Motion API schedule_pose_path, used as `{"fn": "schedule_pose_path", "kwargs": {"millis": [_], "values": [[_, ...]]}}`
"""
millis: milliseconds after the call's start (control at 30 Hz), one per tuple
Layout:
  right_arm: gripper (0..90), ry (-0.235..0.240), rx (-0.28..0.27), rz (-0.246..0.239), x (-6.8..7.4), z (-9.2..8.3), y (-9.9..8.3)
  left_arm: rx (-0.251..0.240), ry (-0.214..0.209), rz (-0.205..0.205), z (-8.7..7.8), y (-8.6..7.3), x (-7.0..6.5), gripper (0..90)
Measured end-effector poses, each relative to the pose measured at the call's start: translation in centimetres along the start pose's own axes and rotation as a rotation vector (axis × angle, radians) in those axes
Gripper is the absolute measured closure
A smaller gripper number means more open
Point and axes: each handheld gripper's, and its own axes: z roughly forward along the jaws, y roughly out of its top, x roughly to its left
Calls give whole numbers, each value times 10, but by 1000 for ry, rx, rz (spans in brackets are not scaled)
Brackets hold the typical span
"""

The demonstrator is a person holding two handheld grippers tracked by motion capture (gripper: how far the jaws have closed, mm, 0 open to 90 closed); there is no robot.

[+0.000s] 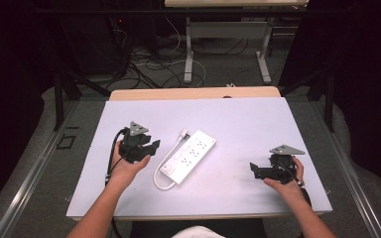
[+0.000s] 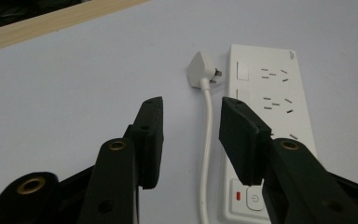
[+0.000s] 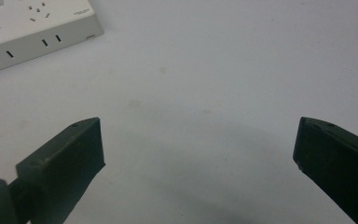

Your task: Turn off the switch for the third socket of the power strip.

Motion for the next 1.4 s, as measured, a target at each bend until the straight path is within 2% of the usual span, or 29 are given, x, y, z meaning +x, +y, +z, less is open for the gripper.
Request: {"fn": "schedule_pose_path", "kwargs": {"millis": [33, 167, 367, 467, 633, 733, 767, 1400], "values": [[12, 3, -1, 0, 0, 0, 0, -10, 14, 1, 2, 1, -2, 608], [22, 5, 0, -5, 1, 0, 0, 14, 9, 32, 7, 8, -6, 623], [32, 15, 2, -12, 2, 1, 0, 23, 18, 60, 17, 15, -14, 654], [35, 20, 5, -13, 3, 1, -1, 35, 17, 65, 22, 19, -18, 670], [38, 15, 2, -13, 3, 1, 0, 28, 20, 68, 32, 24, -24, 710], [41, 20, 4, -11, 2, 1, -1, 45, 10, 79, 37, 29, -27, 735], [41, 20, 5, -14, 2, 1, -1, 33, 8, 77, 40, 30, -29, 743], [53, 18, 7, -11, 1, 1, -1, 48, -24, 59, 71, 49, -43, 844]]}}
